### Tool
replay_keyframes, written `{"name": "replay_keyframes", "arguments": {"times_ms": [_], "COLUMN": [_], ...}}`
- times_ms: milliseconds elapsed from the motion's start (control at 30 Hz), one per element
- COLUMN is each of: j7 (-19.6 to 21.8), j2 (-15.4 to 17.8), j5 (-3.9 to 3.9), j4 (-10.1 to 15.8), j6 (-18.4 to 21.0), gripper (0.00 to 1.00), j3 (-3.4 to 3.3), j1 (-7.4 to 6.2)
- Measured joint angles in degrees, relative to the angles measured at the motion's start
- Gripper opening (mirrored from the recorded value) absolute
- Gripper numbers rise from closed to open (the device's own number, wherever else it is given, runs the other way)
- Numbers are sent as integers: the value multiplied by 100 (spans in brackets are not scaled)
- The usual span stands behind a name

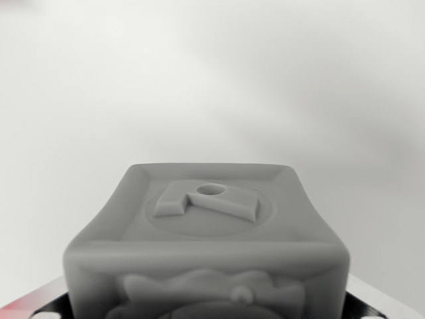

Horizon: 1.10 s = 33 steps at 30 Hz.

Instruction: Destack cube

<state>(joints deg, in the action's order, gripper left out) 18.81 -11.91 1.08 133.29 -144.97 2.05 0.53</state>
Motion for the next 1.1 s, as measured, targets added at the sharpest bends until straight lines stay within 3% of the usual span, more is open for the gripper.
{"name": "replay_keyframes", "arguments": {"times_ms": [1100], "j7": [-733], "j2": [-195], "j5": [-36], "j4": [102], "j6": [-297], "gripper": [0], "j3": [-113], "j1": [591]}}
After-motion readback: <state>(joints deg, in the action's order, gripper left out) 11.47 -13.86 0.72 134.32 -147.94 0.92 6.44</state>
